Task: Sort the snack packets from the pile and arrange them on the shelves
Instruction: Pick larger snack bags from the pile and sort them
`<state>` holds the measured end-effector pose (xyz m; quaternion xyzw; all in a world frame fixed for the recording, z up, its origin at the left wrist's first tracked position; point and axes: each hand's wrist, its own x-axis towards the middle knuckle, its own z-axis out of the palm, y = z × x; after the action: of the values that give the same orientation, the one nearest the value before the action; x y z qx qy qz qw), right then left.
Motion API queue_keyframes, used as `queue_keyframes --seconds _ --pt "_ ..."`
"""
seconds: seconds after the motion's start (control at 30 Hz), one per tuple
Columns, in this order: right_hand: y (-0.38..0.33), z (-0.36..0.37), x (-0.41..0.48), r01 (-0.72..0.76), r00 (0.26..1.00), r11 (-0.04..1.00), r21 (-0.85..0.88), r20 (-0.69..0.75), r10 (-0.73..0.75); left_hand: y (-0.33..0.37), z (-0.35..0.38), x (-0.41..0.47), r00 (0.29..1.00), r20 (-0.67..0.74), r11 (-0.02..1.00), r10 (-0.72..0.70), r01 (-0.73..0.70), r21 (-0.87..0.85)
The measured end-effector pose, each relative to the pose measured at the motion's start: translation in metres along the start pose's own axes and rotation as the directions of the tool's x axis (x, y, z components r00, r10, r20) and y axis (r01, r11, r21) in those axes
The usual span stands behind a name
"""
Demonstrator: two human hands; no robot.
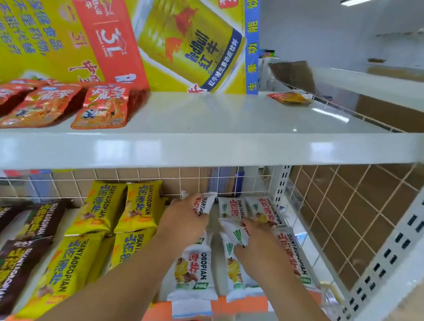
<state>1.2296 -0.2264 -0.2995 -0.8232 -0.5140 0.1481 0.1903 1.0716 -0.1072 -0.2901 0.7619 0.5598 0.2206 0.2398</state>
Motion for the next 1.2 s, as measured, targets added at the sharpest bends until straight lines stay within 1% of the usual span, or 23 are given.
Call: queue_keyframes --seconds 0.13,0.2,0.3,0.4,0.5,0.57,0.63,0.73,0.77,0.83,1.03,1.1,1.2 --pt "0.003 0.011 0.004 0.008 1.000 0.999 -0.050 -0.025 -0.009 0.002 0.011 0.040 1.000 -0.024 1.000 -0.002 0.002 0.013" --pt "0.005 0.016 0.004 0.015 1.000 0.997 -0.072 -0.023 -0.016 -0.001 0.017 0.060 0.999 -0.034 0.996 -0.014 0.016 0.085" --pt "0.006 0.023 0.003 0.030 0.998 0.996 -0.079 -0.048 -0.033 -0.007 0.029 0.085 1.000 -0.011 0.974 -0.021 0.023 0.225" --pt "0.009 0.032 -0.001 0.050 0.996 0.993 -0.111 -0.067 -0.057 -0.014 0.046 0.096 0.999 0.010 0.954 -0.044 0.039 0.298" --pt "0.011 0.035 -0.001 0.050 0.996 0.987 -0.152 -0.065 -0.060 -0.016 0.061 0.094 0.991 -0.005 0.944 -0.133 0.128 0.305" --pt "0.011 0.035 0.000 0.047 0.996 0.984 -0.169 -0.062 -0.058 -0.016 0.065 0.092 0.989 -0.015 0.937 -0.149 0.146 0.316" --pt "0.010 0.036 0.001 0.040 0.997 0.983 -0.181 -0.055 -0.051 -0.016 0.065 0.094 0.994 -0.022 0.945 -0.107 0.108 0.308" --pt "0.009 0.038 0.001 0.037 0.997 0.980 -0.194 -0.054 -0.048 -0.011 0.063 0.097 1.000 -0.019 0.965 -0.002 0.007 0.264" --pt "0.010 0.038 0.001 0.038 0.997 0.981 -0.190 -0.054 -0.049 -0.009 0.063 0.095 1.000 -0.006 0.963 0.013 -0.011 0.269" --pt "0.011 0.038 0.001 0.043 0.997 0.982 -0.182 -0.054 -0.053 -0.008 0.064 0.090 1.000 0.029 0.953 -0.002 -0.007 0.304" --pt "0.012 0.038 0.001 0.040 0.998 0.984 -0.172 -0.040 -0.048 -0.004 0.066 0.085 0.996 0.041 0.929 -0.076 0.056 0.365" --pt "0.012 0.037 0.003 0.044 0.998 0.985 -0.165 -0.036 -0.050 -0.003 0.065 0.081 0.996 0.059 0.930 -0.068 0.042 0.364" --pt "0.013 0.035 0.002 0.035 0.999 0.990 -0.140 -0.014 -0.037 -0.006 0.064 0.073 0.997 0.067 0.948 -0.046 0.023 0.318"
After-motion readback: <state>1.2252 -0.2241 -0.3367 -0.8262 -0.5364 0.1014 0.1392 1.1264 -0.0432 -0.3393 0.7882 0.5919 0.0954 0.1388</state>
